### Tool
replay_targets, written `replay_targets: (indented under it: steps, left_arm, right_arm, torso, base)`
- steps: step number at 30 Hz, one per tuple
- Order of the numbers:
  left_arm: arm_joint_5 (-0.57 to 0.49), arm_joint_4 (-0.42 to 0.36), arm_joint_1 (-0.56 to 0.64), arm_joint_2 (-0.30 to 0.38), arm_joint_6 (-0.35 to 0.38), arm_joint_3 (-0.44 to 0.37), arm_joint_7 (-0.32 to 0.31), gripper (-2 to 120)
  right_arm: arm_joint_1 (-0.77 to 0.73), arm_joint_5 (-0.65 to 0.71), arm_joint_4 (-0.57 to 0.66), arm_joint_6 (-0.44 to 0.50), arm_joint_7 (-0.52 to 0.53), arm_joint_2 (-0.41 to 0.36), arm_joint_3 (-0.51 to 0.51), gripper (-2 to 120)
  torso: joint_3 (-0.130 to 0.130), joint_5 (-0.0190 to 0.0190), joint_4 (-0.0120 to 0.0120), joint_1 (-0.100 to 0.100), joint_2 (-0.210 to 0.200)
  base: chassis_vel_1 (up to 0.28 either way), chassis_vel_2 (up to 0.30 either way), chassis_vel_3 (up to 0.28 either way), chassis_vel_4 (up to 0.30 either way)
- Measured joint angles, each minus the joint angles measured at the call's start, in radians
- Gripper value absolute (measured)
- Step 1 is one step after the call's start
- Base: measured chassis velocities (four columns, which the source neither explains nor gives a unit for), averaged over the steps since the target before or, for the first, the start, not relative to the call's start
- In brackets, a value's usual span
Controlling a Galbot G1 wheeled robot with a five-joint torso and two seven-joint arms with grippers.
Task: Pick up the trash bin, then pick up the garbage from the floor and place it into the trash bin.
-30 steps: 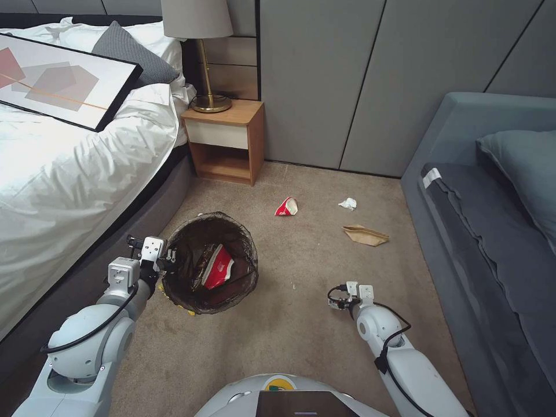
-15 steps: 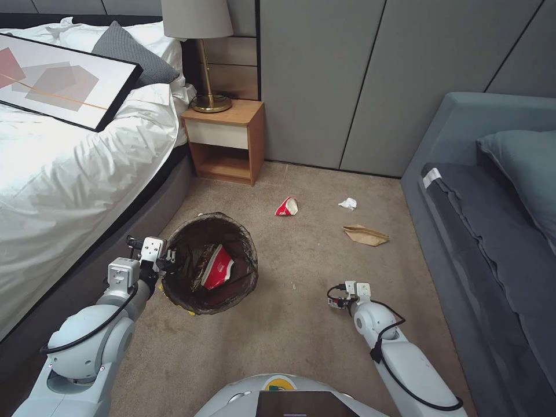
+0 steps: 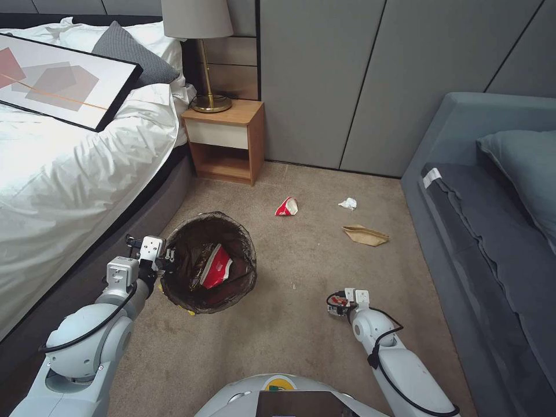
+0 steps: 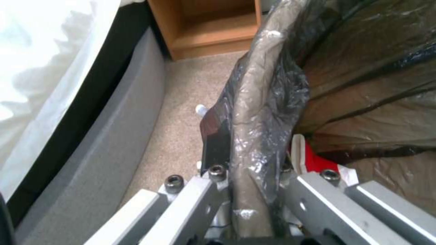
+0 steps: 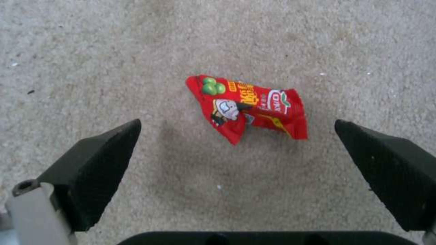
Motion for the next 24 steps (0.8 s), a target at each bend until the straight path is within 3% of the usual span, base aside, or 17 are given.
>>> replay_targets:
  steps: [24]
  left_arm:
    - [0.004,-0.002,0.002,-0.005,0.0,0.001,0.002,0]
  right_arm:
    - [0.026,-0.017,-0.039,0.009,-0.018,-0.009,0.008,100]
  torso:
    - [0.0,0.0,0.0,0.0,0.0]
  base:
    - [0.0,0.0,0.0,0.0]
